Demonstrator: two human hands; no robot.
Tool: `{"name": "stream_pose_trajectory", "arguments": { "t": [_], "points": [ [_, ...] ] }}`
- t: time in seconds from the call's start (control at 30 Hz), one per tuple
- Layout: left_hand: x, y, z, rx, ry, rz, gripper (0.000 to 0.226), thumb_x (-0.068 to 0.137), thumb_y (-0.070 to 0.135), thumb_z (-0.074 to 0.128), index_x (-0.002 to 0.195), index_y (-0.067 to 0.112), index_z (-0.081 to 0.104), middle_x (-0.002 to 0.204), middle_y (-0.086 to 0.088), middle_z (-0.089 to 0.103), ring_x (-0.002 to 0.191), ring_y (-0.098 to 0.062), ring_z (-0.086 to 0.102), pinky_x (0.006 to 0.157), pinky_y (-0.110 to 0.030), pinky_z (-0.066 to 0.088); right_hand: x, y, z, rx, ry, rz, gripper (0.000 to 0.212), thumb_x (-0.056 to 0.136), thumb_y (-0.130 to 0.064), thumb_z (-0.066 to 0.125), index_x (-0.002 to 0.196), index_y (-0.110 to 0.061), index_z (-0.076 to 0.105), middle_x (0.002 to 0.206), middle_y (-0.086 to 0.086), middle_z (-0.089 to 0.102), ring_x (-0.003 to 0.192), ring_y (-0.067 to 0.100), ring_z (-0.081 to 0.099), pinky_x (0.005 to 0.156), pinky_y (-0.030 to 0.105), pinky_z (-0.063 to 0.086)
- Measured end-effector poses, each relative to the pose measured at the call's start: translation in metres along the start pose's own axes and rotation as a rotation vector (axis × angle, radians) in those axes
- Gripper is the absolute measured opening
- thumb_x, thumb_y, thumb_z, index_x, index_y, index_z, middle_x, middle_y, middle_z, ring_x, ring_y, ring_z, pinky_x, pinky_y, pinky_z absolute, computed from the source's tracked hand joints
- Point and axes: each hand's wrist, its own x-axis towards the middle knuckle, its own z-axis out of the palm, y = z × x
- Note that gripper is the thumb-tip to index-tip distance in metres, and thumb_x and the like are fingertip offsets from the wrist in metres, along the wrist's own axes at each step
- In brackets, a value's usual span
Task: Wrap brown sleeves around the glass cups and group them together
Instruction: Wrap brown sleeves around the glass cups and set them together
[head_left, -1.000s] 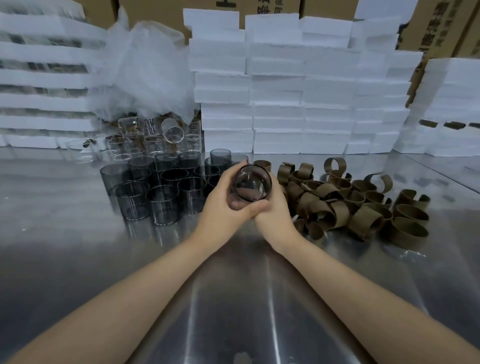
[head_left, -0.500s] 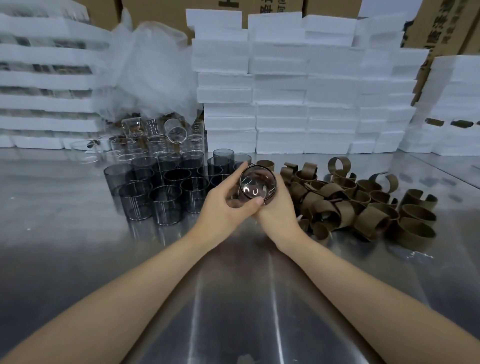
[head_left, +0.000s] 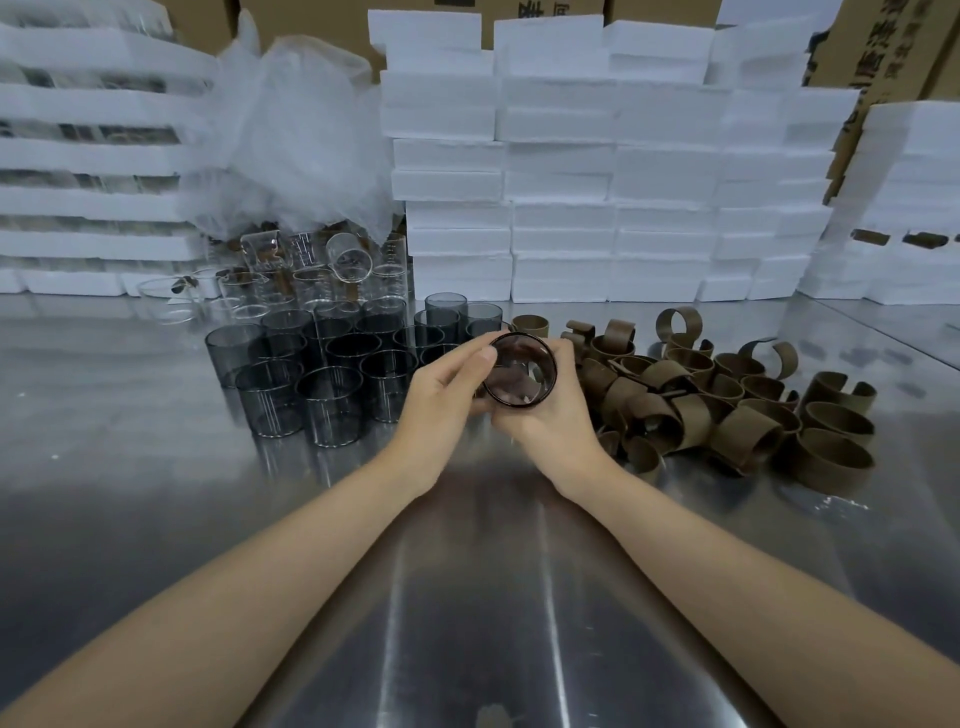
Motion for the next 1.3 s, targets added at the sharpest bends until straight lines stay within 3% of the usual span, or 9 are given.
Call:
{"name": "stream_pose_trajectory", "arguments": {
  "t": [0.2, 0.33, 0.47, 0.57, 0.67, 0.97, 1.1, 1.2, 1.3],
  "points": [
    [0.003, 0.005, 0.000, -0.167, 0.015, -0.181, 0.025, 0.097, 0.021, 0.055, 0.115, 0.006, 0.064, 0.107, -0.009, 0.070, 0.099, -0.021, 0.066, 0.089, -0.037, 0.053, -0.001, -0.002, 0.001, -0.137, -0.022, -0.058, 0.060, 0.059, 0.006, 0.063, 0.109, -0.021, 0.044, 0.100, -0.004, 0.061, 0.091, 0.001, 0.063, 0.077, 0.018, 0.048],
    [0.002, 0.008, 0.002, -0.221, 0.022, -0.201, 0.026, 0.083, 0.028, 0.066, 0.103, 0.011, 0.061, 0.093, -0.005, 0.067, 0.085, -0.015, 0.064, 0.077, -0.028, 0.053, -0.003, -0.001, 0.001, -0.214, -0.065, -0.073, 0.064, 0.063, 0.011, 0.066, 0.115, -0.019, 0.044, 0.102, -0.007, 0.059, 0.092, 0.001, 0.061, 0.078, 0.017, 0.050],
    [0.002, 0.007, 0.002, -0.172, 0.023, -0.214, 0.012, 0.089, 0.020, 0.067, 0.097, 0.014, 0.061, 0.101, -0.007, 0.066, 0.091, -0.016, 0.065, 0.081, -0.028, 0.054, -0.005, -0.005, 0.003, -0.266, -0.073, -0.098, 0.055, 0.071, 0.009, 0.069, 0.113, -0.015, 0.044, 0.099, -0.001, 0.060, 0.092, 0.008, 0.063, 0.077, 0.020, 0.051],
    [0.003, 0.005, 0.004, -0.118, 0.045, -0.194, 0.020, 0.084, 0.018, 0.073, 0.100, 0.015, 0.061, 0.103, -0.004, 0.067, 0.090, -0.009, 0.067, 0.076, -0.022, 0.054, -0.006, -0.007, 0.005, -0.295, -0.063, -0.107, 0.052, 0.074, 0.009, 0.070, 0.111, -0.016, 0.045, 0.102, -0.002, 0.060, 0.096, 0.011, 0.062, 0.081, 0.025, 0.053],
    [0.003, 0.002, 0.007, -0.046, 0.053, -0.153, 0.027, 0.079, 0.014, 0.078, 0.096, 0.018, 0.058, 0.097, 0.000, 0.066, 0.081, 0.001, 0.067, 0.068, -0.014, 0.051, -0.006, -0.007, 0.005, -0.300, -0.040, -0.106, 0.052, 0.074, 0.009, 0.070, 0.111, -0.018, 0.045, 0.103, -0.009, 0.058, 0.099, 0.001, 0.060, 0.081, 0.015, 0.049],
    [0.000, -0.005, 0.011, 0.204, -0.026, 0.053, 0.060, 0.055, 0.021, 0.084, 0.105, 0.027, 0.052, 0.104, 0.009, 0.064, 0.096, 0.003, 0.064, 0.080, -0.015, 0.052, -0.001, 0.003, 0.001, -0.252, 0.055, -0.020, 0.048, 0.065, -0.010, 0.070, 0.105, -0.021, 0.046, 0.094, -0.011, 0.059, 0.085, -0.007, 0.060, 0.072, 0.010, 0.049],
    [-0.002, -0.004, 0.007, 0.188, -0.067, 0.092, 0.060, 0.059, 0.011, 0.085, 0.109, 0.026, 0.055, 0.108, 0.006, 0.066, 0.100, 0.000, 0.065, 0.080, -0.015, 0.051, 0.000, 0.005, -0.003, -0.113, 0.039, 0.066, 0.046, 0.068, -0.001, 0.068, 0.105, -0.017, 0.047, 0.096, 0.002, 0.062, 0.090, 0.013, 0.063, 0.083, 0.035, 0.056],
    [-0.004, -0.001, 0.001, 0.131, -0.124, 0.084, 0.058, 0.071, -0.009, 0.080, 0.116, 0.019, 0.058, 0.111, 0.006, 0.067, 0.101, 0.000, 0.066, 0.076, -0.012, 0.052, -0.001, 0.002, -0.005, -0.074, 0.017, 0.095, 0.045, 0.069, 0.001, 0.066, 0.105, -0.018, 0.047, 0.094, -0.001, 0.062, 0.081, 0.003, 0.061, 0.065, 0.024, 0.050],
    [-0.004, 0.001, -0.005, 0.159, -0.155, 0.095, 0.056, 0.077, -0.009, 0.075, 0.122, 0.021, 0.058, 0.115, 0.008, 0.067, 0.106, 0.000, 0.064, 0.080, -0.012, 0.050, -0.003, -0.004, -0.003, -0.030, 0.011, 0.146, 0.054, 0.056, -0.006, 0.063, 0.106, -0.016, 0.048, 0.090, -0.004, 0.060, 0.072, -0.006, 0.059, 0.053, 0.014, 0.045]
  ]
}}
